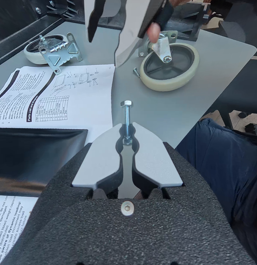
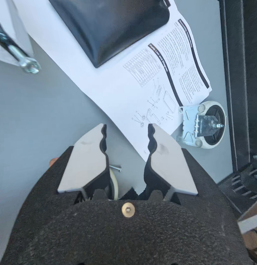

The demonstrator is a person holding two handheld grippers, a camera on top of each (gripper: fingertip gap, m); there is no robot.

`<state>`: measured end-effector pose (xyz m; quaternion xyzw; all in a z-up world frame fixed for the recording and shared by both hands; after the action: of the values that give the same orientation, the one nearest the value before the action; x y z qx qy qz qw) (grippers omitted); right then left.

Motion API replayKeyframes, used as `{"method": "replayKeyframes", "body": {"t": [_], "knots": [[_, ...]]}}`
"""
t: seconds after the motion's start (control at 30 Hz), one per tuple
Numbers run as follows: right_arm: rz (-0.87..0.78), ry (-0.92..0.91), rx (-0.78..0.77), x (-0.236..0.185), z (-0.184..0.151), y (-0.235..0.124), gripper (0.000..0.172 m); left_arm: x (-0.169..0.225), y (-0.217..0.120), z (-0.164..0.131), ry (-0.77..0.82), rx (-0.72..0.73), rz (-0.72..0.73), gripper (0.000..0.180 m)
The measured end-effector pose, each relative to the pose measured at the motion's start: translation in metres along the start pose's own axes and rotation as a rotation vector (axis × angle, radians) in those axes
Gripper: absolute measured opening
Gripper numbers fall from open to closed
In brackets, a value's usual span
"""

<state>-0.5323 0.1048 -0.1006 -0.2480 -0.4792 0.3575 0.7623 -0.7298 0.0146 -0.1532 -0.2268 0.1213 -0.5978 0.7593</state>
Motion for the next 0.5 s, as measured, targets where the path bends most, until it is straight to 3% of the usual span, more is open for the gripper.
{"method": "replayKeyframes", "body": {"t": [0.2, 0.37, 0.5], "knots": [[0.275, 0.166, 0.304, -0.052, 0.01, -0.041, 0.059, 0.01, 0.001, 0.007, 0.109, 0.024, -0.053, 0.006], [0.426, 0.251, 0.281, -0.061, 0.014, -0.036, 0.059, 0.023, 0.002, 0.012, 0.231, 0.012, -0.044, 0.006], [0.546, 0.274, 0.298, -0.066, 0.017, -0.036, 0.035, 0.036, 0.005, 0.012, 0.329, -0.036, -0.019, 0.007]]}}
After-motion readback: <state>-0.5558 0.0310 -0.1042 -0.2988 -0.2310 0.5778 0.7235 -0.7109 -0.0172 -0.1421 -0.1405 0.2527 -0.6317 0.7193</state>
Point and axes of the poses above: each gripper's, where its closed fingertips meet, y out along the fingers, z out of its top, x = y × z across the jaws, the point moved 10 cm from there along -y, back along the fingers, and after that the axes turned 14 degrees about -z, right-handed, at the moved point
